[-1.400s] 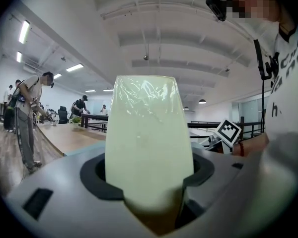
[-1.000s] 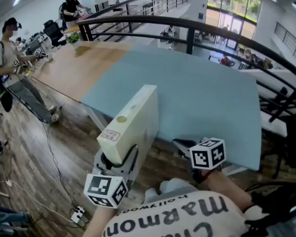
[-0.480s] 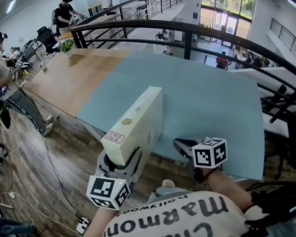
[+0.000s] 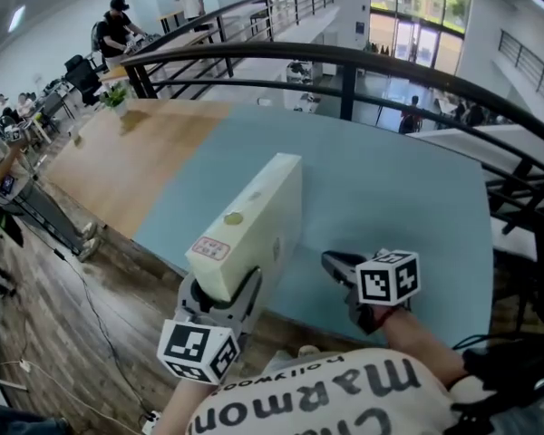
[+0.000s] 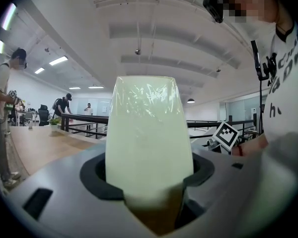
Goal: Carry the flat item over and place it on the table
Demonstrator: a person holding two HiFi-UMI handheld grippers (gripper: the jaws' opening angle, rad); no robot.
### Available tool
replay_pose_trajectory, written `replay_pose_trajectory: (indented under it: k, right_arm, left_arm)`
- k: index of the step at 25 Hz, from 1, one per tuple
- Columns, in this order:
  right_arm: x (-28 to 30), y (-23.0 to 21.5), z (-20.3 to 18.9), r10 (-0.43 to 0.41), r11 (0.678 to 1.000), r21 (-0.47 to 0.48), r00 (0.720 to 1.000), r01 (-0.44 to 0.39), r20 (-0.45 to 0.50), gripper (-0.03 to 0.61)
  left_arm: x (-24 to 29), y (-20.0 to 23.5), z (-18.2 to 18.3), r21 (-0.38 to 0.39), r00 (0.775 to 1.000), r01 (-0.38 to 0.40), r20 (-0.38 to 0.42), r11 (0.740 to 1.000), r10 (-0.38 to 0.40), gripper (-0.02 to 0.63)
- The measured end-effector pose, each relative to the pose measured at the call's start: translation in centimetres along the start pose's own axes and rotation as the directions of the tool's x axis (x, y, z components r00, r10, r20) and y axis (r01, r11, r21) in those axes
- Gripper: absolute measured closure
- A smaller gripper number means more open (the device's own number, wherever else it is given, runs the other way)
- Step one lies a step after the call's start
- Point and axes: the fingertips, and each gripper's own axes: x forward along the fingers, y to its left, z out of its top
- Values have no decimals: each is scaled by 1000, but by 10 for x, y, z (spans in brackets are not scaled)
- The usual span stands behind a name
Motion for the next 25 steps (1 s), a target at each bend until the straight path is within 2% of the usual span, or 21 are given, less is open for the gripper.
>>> replay_pose_trajectory:
  k: [6,11,17,22,25]
  right_arm:
    - [18,-37,31,15,1000,26,1000,-16,22,538]
    - [23,-57,33,2,998,56,1000,-3,19,538]
    - [35,-83,32,-49,996,78,999,47,24,538]
    - [75,-87,40,-97,989,118,995,94,22,538]
    - [78,-91,47,-141,981,140,989,134,45,538]
  left_arm:
    - [45,7,9,-4,1000,-11,7,1000,11,318]
    - [72,12,1,-25,1000,-5,-8,1000,4,318]
    - [104,22,-4,-49,999,44,0,998,-44,318]
    - [134,65,-7,-67,993,116,5,991,-116,318]
    - [146,78,-10,-88,987,160,3,983,-160,318]
